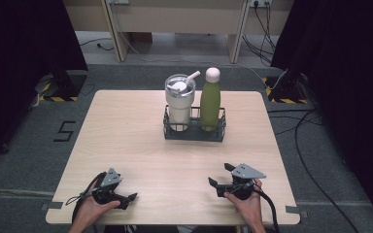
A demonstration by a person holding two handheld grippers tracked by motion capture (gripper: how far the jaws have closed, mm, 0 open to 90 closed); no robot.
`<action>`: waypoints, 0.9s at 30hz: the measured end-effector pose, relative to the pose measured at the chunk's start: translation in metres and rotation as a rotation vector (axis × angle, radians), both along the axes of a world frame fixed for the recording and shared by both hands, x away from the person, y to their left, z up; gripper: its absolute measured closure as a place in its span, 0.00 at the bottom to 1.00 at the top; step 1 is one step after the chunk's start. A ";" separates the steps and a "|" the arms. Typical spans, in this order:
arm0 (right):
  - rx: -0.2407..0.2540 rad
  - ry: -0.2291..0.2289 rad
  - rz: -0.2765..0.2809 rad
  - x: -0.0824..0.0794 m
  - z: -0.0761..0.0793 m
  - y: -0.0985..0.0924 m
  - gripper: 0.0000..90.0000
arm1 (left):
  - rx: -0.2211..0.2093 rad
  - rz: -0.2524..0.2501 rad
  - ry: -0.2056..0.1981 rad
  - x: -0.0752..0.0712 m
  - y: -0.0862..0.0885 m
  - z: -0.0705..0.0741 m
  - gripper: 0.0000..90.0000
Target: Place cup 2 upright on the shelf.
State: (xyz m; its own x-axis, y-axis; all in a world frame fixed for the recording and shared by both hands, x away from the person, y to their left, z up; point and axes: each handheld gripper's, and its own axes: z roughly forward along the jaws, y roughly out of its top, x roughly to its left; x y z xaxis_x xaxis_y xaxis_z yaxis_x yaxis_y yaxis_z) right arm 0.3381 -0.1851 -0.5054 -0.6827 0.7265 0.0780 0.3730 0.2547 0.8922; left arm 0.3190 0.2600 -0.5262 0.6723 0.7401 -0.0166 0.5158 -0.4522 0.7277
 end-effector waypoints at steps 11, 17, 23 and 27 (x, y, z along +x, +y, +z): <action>-0.018 0.032 -0.005 -0.008 -0.006 -0.006 0.17 | 0.001 -0.002 -0.001 0.000 0.000 0.000 0.00; -0.042 0.050 -0.013 -0.011 -0.009 -0.007 0.17 | 0.001 -0.003 0.000 0.000 0.000 0.000 0.00; -0.077 0.085 -0.024 -0.013 -0.009 -0.010 0.17 | 0.001 -0.004 0.000 -0.001 0.000 0.000 0.00; -0.112 0.111 -0.027 -0.014 -0.010 -0.012 0.17 | 0.001 -0.005 0.000 -0.001 0.000 0.000 0.00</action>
State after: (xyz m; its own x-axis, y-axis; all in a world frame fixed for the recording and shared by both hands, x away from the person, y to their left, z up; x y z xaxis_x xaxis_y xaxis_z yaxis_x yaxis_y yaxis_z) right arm 0.3242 -0.1972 -0.5152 -0.6542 0.7532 0.0692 0.4756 0.3385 0.8120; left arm 0.3185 0.2604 -0.5262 0.6758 0.7370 -0.0156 0.5136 -0.4556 0.7271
